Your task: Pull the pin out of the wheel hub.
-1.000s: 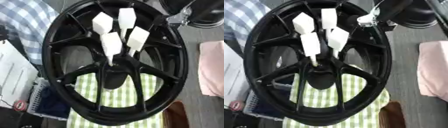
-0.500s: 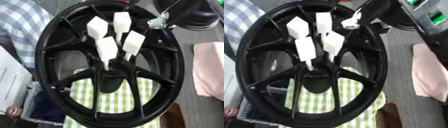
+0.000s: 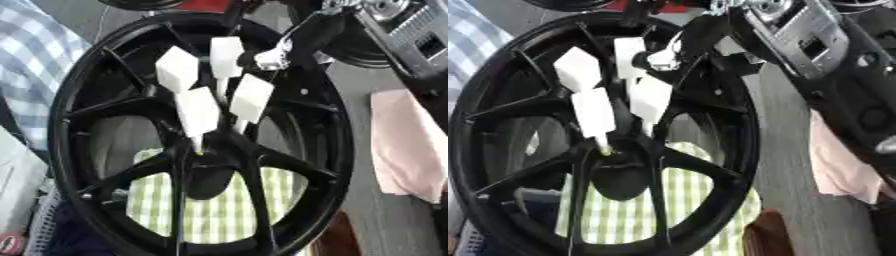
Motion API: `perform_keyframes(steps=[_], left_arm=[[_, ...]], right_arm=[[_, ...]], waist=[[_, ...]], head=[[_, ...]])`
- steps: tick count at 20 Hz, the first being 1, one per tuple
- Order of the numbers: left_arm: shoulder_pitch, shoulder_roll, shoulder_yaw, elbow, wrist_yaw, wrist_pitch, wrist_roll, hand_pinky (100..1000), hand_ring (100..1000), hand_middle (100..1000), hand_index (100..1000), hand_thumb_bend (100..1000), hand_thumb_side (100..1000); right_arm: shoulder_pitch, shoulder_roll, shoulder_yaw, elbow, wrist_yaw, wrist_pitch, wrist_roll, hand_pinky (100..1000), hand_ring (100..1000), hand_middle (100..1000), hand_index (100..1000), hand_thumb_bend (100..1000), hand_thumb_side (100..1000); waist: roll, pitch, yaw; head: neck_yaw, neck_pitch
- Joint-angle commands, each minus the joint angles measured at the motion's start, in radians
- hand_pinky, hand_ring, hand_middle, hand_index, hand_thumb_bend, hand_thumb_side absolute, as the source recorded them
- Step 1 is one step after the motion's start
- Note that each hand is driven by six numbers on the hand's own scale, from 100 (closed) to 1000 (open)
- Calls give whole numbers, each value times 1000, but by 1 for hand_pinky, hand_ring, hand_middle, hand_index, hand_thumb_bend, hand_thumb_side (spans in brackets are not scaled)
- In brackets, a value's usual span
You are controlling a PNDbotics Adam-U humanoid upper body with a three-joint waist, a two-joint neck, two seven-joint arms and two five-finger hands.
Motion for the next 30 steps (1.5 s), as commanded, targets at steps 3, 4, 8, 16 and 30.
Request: perform_keyframes(steps=[3, 4, 8, 16, 30], left_arm=[[-14, 16, 3, -22, 0, 0, -1, 705, 661, 591, 760, 100, 699], [-14, 15, 3, -22, 0, 1, -2, 705, 661, 591, 760, 100, 701], [-16, 13, 4, -22, 2, 3, 0, 705, 662, 591, 760, 100, 703], [-15, 9, 5, -22, 2, 3, 1, 706, 662, 592, 760, 100, 707], [-14, 8, 6, -20, 2, 2, -2, 706, 663, 592, 760, 100, 709]], right_arm=[[-24, -6, -8, 9, 15, 0, -10, 890, 859, 771, 810, 363, 438], [-24, -5, -8, 11, 16, 0, -11, 889, 860, 774, 813, 366, 438], [-19, -5, -7, 18, 30, -1, -10, 888, 861, 776, 815, 374, 443], [-15, -3, -7, 30, 68, -10, -5, 876, 840, 743, 796, 388, 426], [-16, -5, -8, 32, 93, -19, 33, 860, 801, 652, 747, 396, 315]], waist=[[1, -9, 7], [0, -8, 8], [-4, -1, 12], [-10, 3, 14], [-15, -2, 9]], head=[[6, -3], [8, -3], [15, -2], [18, -1], [15, 0]])
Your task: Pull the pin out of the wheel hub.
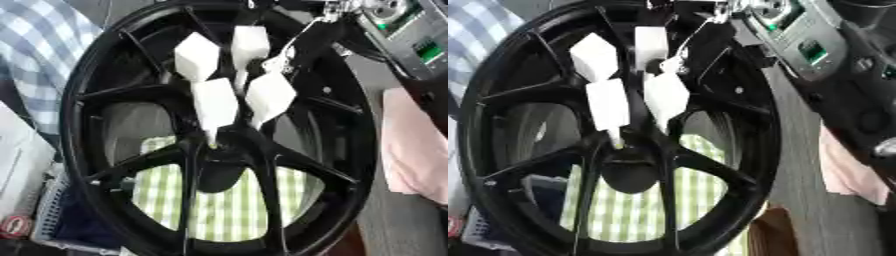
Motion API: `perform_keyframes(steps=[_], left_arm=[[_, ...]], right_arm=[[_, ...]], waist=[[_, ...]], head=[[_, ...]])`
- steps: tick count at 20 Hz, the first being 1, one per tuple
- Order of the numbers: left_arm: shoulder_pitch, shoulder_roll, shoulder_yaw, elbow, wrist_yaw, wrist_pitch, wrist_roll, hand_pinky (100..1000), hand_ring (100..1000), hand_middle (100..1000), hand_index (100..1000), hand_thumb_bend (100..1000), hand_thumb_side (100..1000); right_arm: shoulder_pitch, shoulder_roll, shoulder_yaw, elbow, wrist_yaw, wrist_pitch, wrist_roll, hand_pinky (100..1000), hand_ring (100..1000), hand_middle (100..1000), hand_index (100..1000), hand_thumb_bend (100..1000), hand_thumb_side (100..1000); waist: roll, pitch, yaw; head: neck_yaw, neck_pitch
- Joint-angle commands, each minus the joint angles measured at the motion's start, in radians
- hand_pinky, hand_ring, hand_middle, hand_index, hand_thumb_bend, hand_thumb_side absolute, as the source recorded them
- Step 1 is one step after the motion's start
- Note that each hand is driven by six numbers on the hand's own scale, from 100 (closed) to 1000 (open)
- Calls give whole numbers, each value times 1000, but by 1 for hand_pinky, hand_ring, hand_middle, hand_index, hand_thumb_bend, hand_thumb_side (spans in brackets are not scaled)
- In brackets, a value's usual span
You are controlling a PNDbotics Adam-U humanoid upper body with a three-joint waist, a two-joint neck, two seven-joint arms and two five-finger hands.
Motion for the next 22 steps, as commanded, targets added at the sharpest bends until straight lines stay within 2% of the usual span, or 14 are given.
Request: perform_keyframes(steps=[1, 4, 5, 7, 8, 9, 10, 13, 15, 22], left_arm=[[-4, 8, 6, -19, 3, 0, -1, 706, 663, 592, 760, 100, 710], [-4, 8, 6, -19, 7, -1, 0, 706, 663, 592, 760, 100, 710], [-4, 8, 7, -19, 8, -1, 1, 707, 664, 593, 761, 100, 710], [-4, 8, 6, -19, 10, -1, 1, 707, 664, 593, 761, 100, 711], [-3, 7, 6, -18, 11, -1, 1, 707, 664, 593, 761, 100, 711], [-3, 7, 7, -18, 11, -1, 1, 707, 664, 593, 761, 100, 711], [-2, 7, 7, -18, 11, -1, 1, 707, 664, 593, 761, 100, 711], [0, 7, 8, -16, 12, -1, 2, 707, 665, 593, 761, 100, 710], [2, 8, 9, -15, 12, -1, 2, 707, 665, 593, 761, 100, 710], [12, 11, 15, -14, 11, 1, 3, 708, 666, 595, 761, 100, 708]], right_arm=[[-18, -20, -13, -4, 11, -7, 11, 858, 798, 646, 742, 384, 306], [-17, -18, -17, -3, -4, 0, -2, 856, 789, 623, 724, 358, 293], [-16, -17, -17, -3, -13, 5, -10, 857, 781, 597, 700, 299, 273], [-16, -14, -16, -2, -39, 22, -27, 858, 774, 569, 674, 241, 272], [-16, -13, -16, -3, -53, 32, -36, 858, 774, 569, 674, 241, 272], [-16, -11, -17, -4, -68, 44, -45, 859, 767, 546, 652, 182, 269], [-17, -10, -18, -7, -85, 56, -54, 860, 765, 537, 642, 163, 270], [-18, -13, -19, -18, -133, 95, -67, 861, 759, 518, 621, 142, 264], [-20, -18, -19, -31, -158, 119, -60, 858, 753, 502, 602, 140, 215], [-27, -48, -61, -86, -226, 160, -47, 862, 751, 489, 587, 105, 197]], waist=[[7, -24, -1], [7, -24, -1], [7, -25, -1], [7, -25, -2], [7, -26, -2], [7, -26, -2], [7, -27, -3], [8, -30, -5], [9, -34, -7], [16, -48, -18]], head=[[-3, -5], [-4, -4], [-4, -4], [-4, -3], [-4, -2], [-4, -1], [-4, 0], [-3, 3], [-3, 5], [-1, 17]])
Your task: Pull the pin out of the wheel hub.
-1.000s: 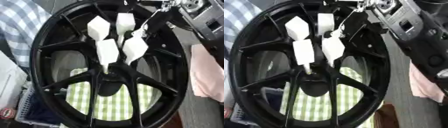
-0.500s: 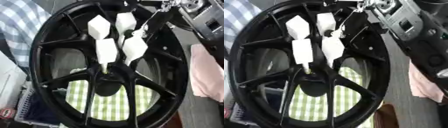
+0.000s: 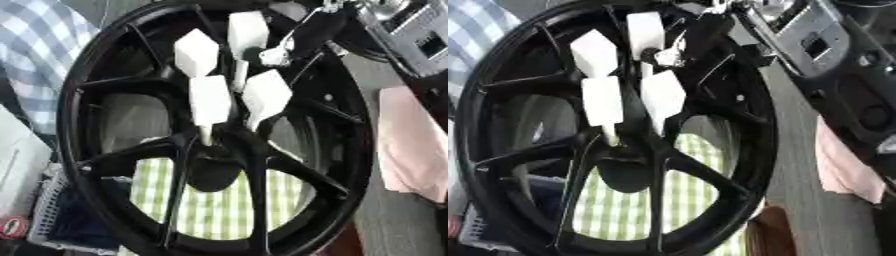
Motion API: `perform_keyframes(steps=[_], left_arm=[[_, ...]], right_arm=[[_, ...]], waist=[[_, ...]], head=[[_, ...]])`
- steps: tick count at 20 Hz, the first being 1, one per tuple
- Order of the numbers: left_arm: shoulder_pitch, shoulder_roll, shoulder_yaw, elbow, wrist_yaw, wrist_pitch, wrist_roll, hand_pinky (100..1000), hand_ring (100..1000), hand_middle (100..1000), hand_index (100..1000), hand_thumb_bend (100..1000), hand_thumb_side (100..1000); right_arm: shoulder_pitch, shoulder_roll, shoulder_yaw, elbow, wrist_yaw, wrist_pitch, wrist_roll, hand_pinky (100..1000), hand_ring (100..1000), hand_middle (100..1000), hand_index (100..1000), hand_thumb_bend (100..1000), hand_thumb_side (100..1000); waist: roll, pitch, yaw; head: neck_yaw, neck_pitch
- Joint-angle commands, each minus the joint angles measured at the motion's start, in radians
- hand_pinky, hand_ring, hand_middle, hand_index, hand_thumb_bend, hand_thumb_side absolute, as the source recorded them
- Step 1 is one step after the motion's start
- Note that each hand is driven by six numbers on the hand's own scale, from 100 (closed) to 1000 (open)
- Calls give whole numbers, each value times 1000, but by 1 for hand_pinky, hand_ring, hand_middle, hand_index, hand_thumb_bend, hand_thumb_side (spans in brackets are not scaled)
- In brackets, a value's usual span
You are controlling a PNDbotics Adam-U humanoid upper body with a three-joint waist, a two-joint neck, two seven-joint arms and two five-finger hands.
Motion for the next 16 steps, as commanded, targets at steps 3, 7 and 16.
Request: perform_keyframes(steps=[3, 7, 16], left_arm=[[8, 12, 15, -14, 0, 2, 6, 708, 666, 595, 761, 100, 707], [17, 12, 19, -14, 0, 2, 10, 708, 666, 594, 761, 100, 704], [32, 6, 45, -22, -8, 3, 36, 710, 667, 595, 761, 100, 695]], right_arm=[[-21, -73, -74, -69, -86, 31, -12, 869, 755, 491, 589, 100, 191], [1, -130, -133, -110, -159, 53, -43, 873, 758, 494, 593, 100, 189], [223, -374, -335, -176, -316, 60, -182, 874, 761, 519, 624, 100, 212]], waist=[[19, -43, -13], [32, -51, -30], [87, -54, -115]], head=[[7, 14], [21, 22], [96, 22]])
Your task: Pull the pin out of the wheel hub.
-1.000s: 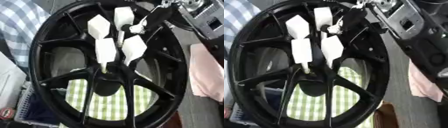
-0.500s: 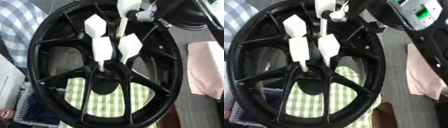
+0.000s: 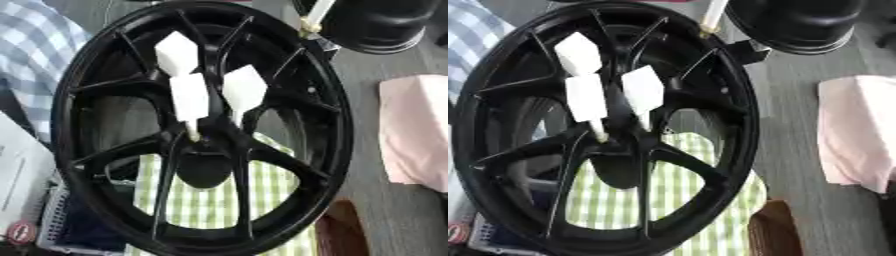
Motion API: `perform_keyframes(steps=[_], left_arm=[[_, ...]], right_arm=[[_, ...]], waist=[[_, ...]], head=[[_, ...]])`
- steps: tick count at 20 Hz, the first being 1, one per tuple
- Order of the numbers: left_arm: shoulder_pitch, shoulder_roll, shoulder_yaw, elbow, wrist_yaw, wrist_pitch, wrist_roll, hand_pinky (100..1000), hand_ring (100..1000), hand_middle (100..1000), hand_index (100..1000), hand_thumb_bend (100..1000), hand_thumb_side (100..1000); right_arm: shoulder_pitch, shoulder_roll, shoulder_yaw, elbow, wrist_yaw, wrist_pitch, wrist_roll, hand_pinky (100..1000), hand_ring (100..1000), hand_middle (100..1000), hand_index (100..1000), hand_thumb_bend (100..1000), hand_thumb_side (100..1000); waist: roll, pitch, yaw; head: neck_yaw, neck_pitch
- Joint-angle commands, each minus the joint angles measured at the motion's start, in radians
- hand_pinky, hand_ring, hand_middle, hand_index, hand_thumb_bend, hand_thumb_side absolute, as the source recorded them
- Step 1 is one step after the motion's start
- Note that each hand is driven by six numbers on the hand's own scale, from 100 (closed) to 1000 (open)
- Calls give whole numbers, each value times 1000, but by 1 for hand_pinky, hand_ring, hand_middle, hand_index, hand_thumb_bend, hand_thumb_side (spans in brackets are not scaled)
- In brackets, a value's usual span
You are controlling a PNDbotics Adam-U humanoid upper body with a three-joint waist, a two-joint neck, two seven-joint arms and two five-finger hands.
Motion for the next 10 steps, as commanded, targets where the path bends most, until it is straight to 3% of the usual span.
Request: perform_keyframes(steps=[1, 2, 5, 10], left_arm=[[-2, 5, 16, -23, -7, 0, 12, 710, 667, 594, 760, 100, 694], [-1, 2, 18, -24, -6, -1, 14, 710, 667, 595, 761, 100, 694], [1, -1, 25, -26, -6, 0, 21, 710, 667, 595, 761, 100, 692], [2, -4, 33, -28, -12, 2, 29, 711, 668, 595, 761, 100, 693]], right_arm=[[45, -123, -81, -22, -56, -3, -55, 871, 760, 527, 627, 115, 100], [71, -149, -98, -23, -62, -5, -72, 870, 759, 523, 629, 100, 206], [150, -193, -145, -24, -54, -21, -120, 864, 760, 532, 639, 100, 195], [277, -192, -195, -39, 13, -47, -192, 858, 762, 544, 651, 117, 203]], waist=[[16, -22, -15], [23, -20, -25], [40, -16, -54], [52, -12, -84]], head=[[26, -5], [34, -6], [57, -8], [91, -14]])
